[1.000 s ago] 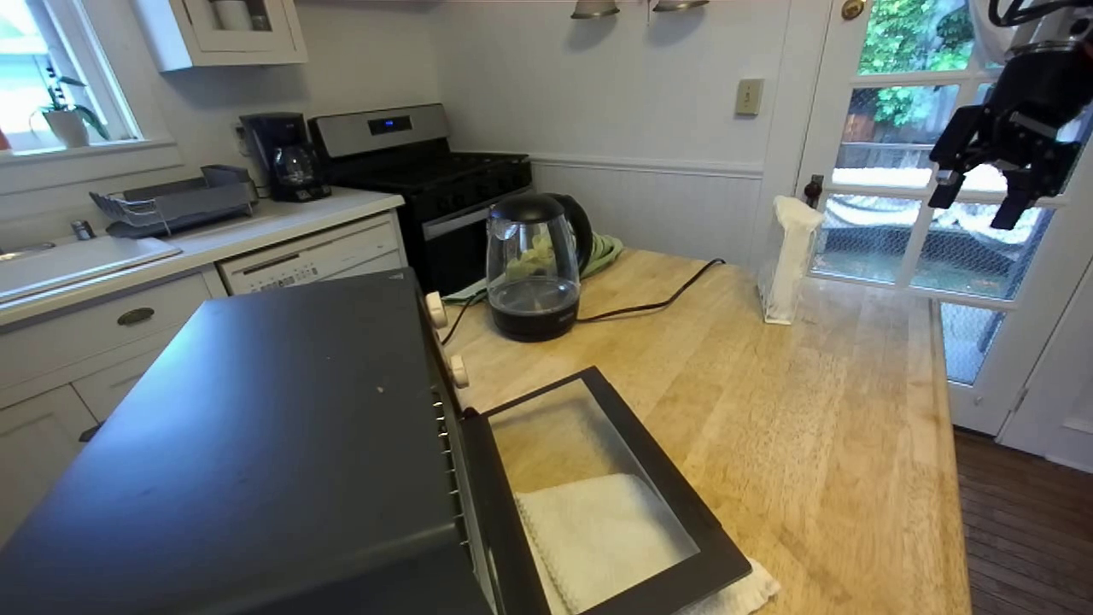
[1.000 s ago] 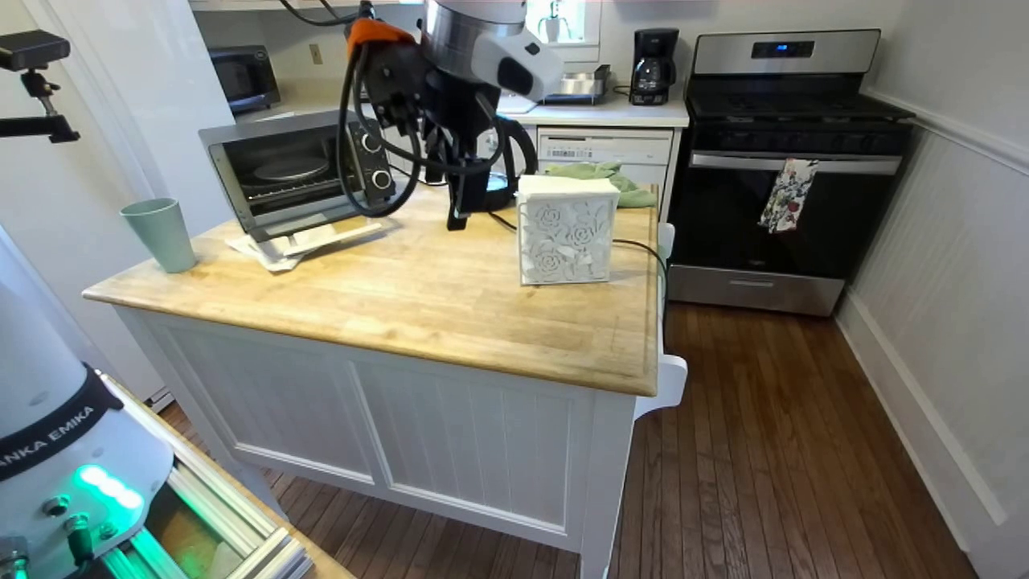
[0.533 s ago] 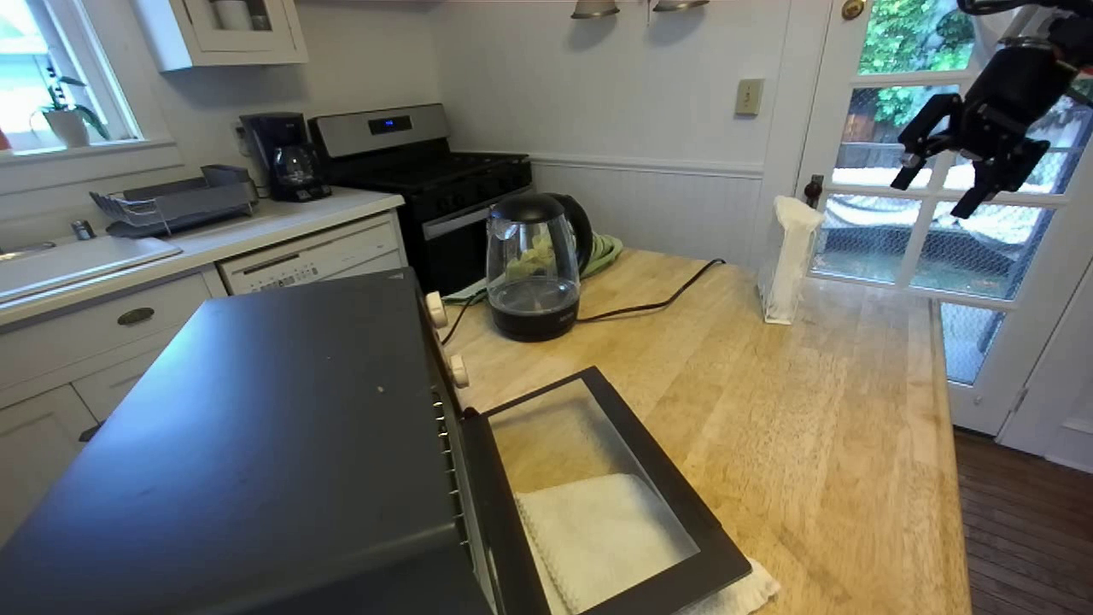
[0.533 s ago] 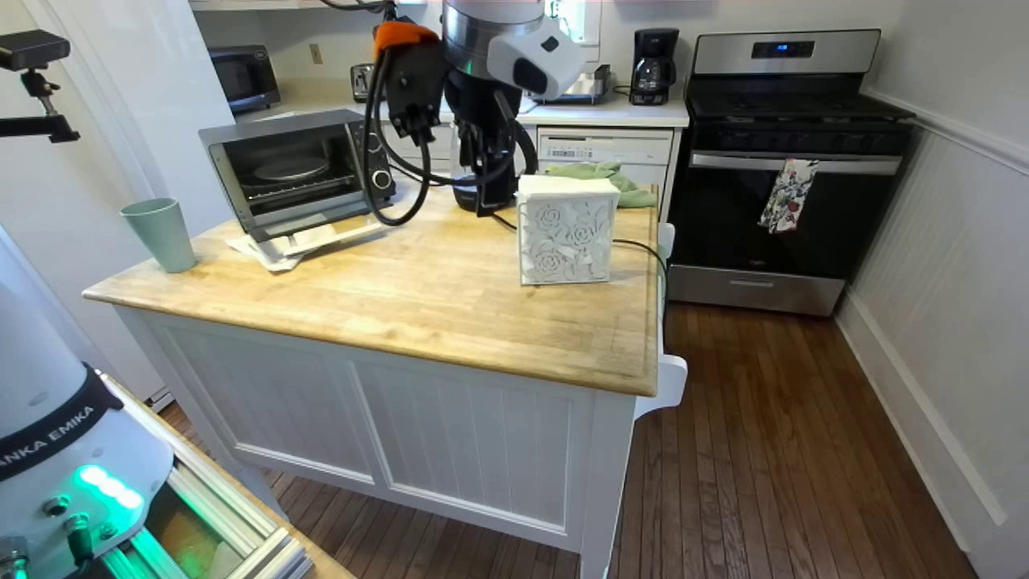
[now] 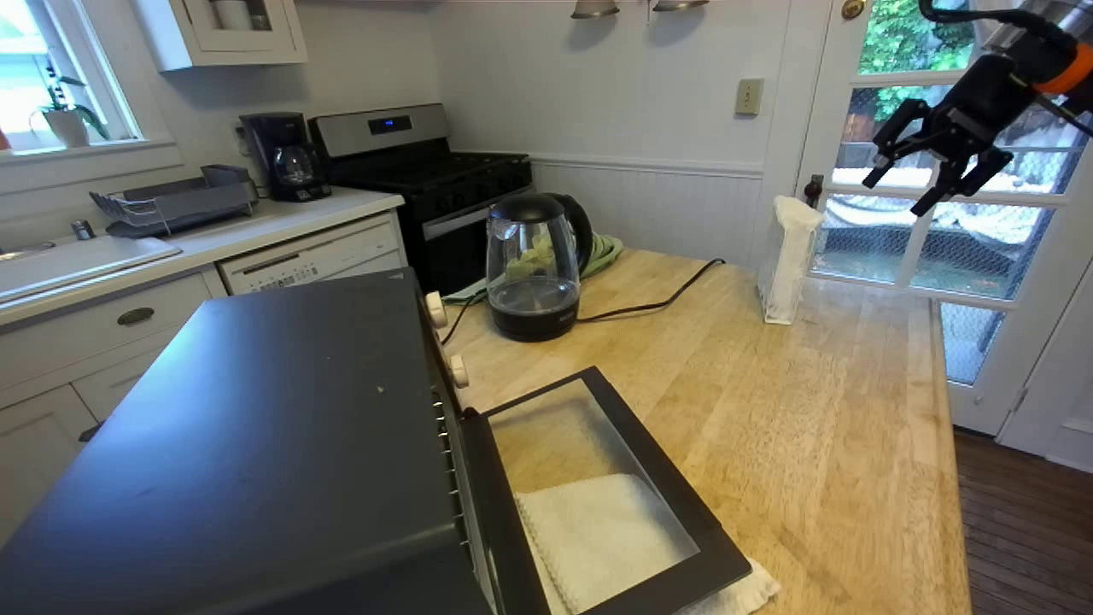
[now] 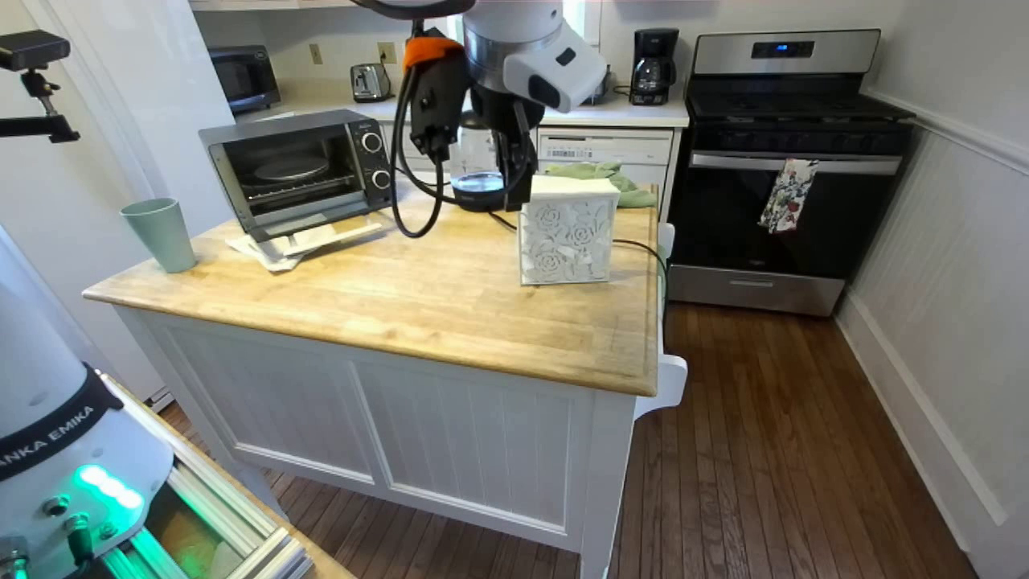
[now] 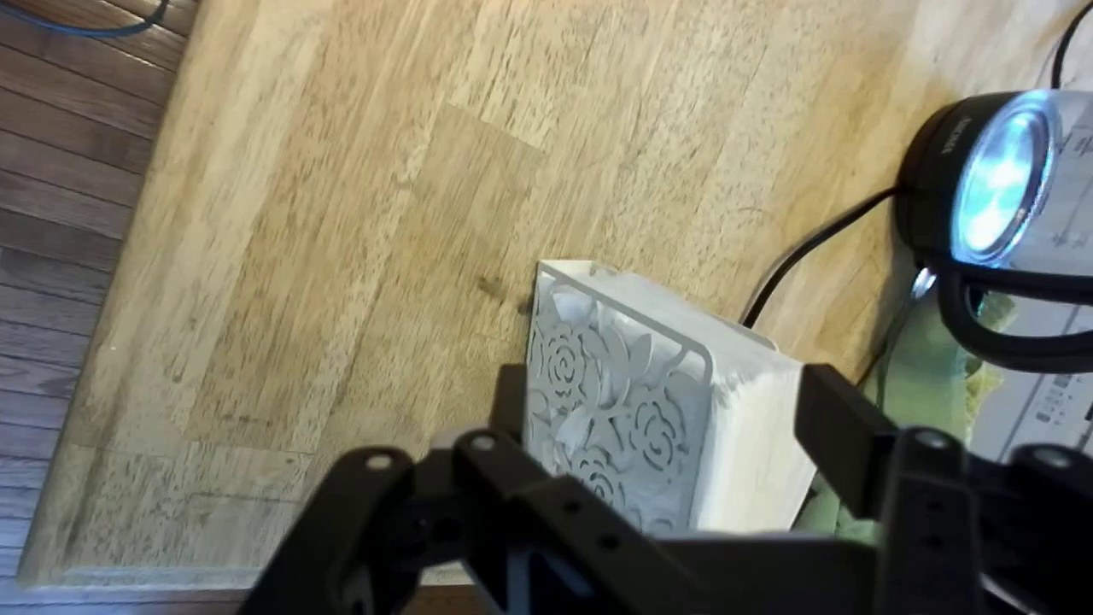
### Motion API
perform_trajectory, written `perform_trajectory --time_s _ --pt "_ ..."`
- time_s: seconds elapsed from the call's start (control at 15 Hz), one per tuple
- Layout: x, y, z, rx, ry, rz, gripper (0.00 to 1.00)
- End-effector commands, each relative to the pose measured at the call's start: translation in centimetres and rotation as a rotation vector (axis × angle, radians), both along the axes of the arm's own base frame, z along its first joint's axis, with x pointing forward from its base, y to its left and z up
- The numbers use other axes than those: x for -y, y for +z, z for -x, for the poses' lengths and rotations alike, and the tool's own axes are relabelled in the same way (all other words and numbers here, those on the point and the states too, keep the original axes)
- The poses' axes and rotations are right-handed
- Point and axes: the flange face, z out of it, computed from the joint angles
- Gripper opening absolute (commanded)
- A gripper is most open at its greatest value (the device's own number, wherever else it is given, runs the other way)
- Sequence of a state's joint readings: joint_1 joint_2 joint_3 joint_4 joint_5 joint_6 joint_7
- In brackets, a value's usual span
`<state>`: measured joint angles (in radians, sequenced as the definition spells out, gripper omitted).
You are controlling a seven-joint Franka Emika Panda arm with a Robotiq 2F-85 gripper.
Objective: Lift one paper towel and put it on the cupboard
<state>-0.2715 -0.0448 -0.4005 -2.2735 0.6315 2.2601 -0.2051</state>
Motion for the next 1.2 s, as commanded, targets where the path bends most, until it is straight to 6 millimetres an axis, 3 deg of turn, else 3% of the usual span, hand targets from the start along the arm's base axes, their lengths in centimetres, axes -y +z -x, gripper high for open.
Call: perform_trajectory --time_s 0.0,0.4,0.47,0.53,0.67,0.93,1.13 --pt "0.7 -1.2 -1.9 0.021 -0.070 -0.019 0.83" --pt "0.6 -2.0 -3.8 0.053 -0.126 -0.036 0.66" --pt "0.6 -2.1 -4.1 0.058 -0.134 -0.040 0.57" --pt "0.7 -2.2 -4.3 0.063 -0.140 -0.044 0.59" --pt "0.8 -2.3 -4.5 0.067 -0.149 -0.047 0.43" --pt "0.9 -2.7 -4.9 0.068 -0.156 -0.050 0.44" --pt "0.9 -2.9 -5.0 0.065 -0.157 -0.053 0.39"
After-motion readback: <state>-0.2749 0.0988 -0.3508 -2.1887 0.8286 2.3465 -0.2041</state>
